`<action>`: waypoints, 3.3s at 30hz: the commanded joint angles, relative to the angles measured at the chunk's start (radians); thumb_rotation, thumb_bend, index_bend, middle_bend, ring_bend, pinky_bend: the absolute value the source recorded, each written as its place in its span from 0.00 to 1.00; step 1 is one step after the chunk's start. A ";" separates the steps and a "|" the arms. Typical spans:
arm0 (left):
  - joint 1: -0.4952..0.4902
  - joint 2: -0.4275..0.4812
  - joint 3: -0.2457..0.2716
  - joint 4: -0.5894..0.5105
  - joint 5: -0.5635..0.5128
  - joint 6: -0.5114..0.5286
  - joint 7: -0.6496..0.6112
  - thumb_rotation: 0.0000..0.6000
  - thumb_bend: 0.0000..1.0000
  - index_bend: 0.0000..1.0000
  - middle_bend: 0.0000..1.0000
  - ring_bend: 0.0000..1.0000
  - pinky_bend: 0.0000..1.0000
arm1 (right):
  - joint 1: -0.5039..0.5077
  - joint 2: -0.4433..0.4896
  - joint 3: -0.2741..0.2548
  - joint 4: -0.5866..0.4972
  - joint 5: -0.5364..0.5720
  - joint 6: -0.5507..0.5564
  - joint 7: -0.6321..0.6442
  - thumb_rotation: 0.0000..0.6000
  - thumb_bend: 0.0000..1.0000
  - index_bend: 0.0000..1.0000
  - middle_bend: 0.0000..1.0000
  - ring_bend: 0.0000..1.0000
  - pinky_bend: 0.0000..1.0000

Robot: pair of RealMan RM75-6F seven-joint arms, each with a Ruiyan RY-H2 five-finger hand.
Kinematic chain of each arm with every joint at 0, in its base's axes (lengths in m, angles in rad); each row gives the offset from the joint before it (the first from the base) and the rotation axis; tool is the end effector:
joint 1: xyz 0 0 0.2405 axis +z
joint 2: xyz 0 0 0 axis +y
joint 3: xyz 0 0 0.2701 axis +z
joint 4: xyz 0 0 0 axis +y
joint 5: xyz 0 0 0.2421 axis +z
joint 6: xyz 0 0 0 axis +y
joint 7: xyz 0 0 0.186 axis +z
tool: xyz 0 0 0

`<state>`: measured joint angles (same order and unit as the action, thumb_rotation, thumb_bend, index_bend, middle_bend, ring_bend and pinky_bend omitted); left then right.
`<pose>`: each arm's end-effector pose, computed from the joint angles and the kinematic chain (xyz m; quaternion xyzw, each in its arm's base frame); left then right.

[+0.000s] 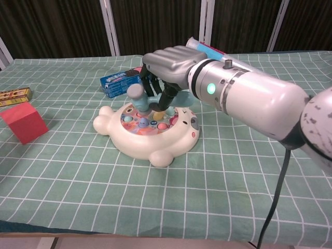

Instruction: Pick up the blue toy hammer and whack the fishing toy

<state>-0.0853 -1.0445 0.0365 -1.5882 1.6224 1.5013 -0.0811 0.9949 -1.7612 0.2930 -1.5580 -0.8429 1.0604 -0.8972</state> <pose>-0.3365 0.2053 0.1431 -0.6441 -0.3790 -0.3806 0.5446 0.0023 -0.3854 -0.1092 0.7887 -0.2593 0.3634 0.4227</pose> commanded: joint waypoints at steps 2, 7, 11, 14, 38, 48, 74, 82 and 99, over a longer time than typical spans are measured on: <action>-0.001 -0.001 0.000 0.000 0.000 -0.002 0.002 1.00 0.41 0.00 0.06 0.02 0.08 | 0.005 -0.004 -0.002 0.013 0.009 -0.001 0.020 1.00 0.59 1.00 0.75 0.82 0.91; -0.003 -0.001 -0.001 0.000 0.000 -0.004 0.000 1.00 0.41 0.00 0.06 0.02 0.08 | 0.012 -0.011 -0.004 0.035 0.032 -0.007 0.034 1.00 0.59 1.00 0.75 0.83 0.91; -0.003 -0.001 -0.001 0.001 0.000 -0.004 -0.003 1.00 0.41 0.00 0.06 0.01 0.08 | 0.021 -0.022 -0.010 0.055 0.049 -0.015 0.040 1.00 0.59 1.00 0.75 0.82 0.91; -0.002 -0.001 -0.001 0.002 0.001 -0.003 -0.004 1.00 0.41 0.00 0.06 0.01 0.08 | 0.028 -0.034 -0.017 0.072 0.053 -0.018 0.043 1.00 0.59 1.00 0.75 0.82 0.91; -0.002 -0.001 -0.001 0.002 0.004 -0.001 -0.004 1.00 0.41 0.00 0.06 0.02 0.08 | 0.028 -0.012 -0.014 0.095 0.071 0.005 0.081 1.00 0.59 1.00 0.75 0.82 0.91; -0.001 -0.001 -0.003 0.004 0.001 -0.001 -0.008 1.00 0.41 0.00 0.06 0.02 0.08 | 0.036 -0.034 -0.023 0.150 0.093 -0.017 0.090 1.00 0.59 1.00 0.75 0.82 0.91; -0.001 -0.004 -0.003 0.003 0.000 -0.002 0.003 1.00 0.41 0.00 0.06 0.01 0.08 | 0.026 -0.017 -0.027 0.180 0.122 -0.014 0.096 1.00 0.59 1.00 0.75 0.83 0.91; 0.001 -0.004 -0.003 0.003 0.002 0.002 0.003 1.00 0.41 0.00 0.06 0.01 0.08 | 0.025 -0.012 -0.023 0.178 0.122 -0.008 0.097 1.00 0.59 1.00 0.75 0.82 0.91; -0.004 -0.010 -0.002 -0.001 0.000 -0.009 0.020 1.00 0.41 0.00 0.06 0.02 0.08 | -0.164 0.259 -0.100 0.063 -0.067 -0.073 0.440 1.00 0.59 1.00 0.75 0.82 0.91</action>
<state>-0.0892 -1.0546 0.0344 -1.5897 1.6228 1.4924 -0.0609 0.8678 -1.5399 0.2216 -1.4945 -0.8638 1.0289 -0.5338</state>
